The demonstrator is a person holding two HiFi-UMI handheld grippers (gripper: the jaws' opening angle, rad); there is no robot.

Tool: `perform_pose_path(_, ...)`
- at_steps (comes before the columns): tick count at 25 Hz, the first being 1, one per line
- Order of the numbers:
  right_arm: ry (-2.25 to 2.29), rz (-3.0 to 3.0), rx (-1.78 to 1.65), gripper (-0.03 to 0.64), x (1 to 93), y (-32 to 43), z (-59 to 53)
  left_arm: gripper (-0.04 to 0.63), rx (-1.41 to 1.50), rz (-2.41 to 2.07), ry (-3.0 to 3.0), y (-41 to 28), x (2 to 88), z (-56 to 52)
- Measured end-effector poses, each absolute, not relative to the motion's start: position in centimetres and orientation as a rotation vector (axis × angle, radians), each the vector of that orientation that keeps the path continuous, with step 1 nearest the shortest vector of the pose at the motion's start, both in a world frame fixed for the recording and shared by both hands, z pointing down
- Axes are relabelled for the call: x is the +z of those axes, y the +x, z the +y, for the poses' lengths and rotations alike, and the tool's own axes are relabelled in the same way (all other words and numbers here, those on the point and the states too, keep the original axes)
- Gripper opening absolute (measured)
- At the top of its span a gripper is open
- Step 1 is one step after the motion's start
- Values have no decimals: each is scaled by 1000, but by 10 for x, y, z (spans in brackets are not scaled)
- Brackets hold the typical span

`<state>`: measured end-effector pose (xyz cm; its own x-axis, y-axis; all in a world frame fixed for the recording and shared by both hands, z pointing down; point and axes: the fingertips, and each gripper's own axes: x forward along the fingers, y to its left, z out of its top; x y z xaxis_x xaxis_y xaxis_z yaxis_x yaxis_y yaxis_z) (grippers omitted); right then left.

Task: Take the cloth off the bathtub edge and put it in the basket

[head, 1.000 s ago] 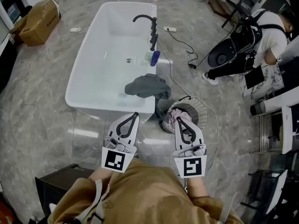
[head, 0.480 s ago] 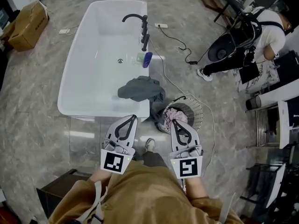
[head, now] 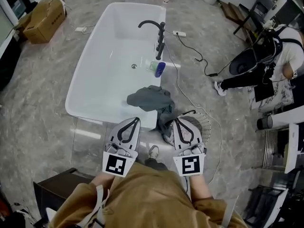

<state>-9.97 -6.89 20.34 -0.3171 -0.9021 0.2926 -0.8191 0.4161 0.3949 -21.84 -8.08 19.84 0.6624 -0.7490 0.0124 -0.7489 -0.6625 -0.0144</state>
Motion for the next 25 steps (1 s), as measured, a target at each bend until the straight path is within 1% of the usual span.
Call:
perform_pose_path(8,1346,-2194,-178,11,244,-91,-105,8,-53,1333,-2836,-202,212,-103)
perform_pose_path(13,1252,-2199,-126,39,299,-81,-135,8,-167,1263,-2779,-181,236,-120)
perform_pose_path(17,1184,-2194,-20,61,362,-65,-161,8,-255,1251,-2782,-164,275,-135)
perform_pose_path(22,1160,-2200,55,96,440,-50,-203,8,-362,1377,-2858,-151,356,-157)
perform_pose_path(25,1132,-2195,93,120,484,-45,-220,8,-378,1419,-2863,-145,388,-167)
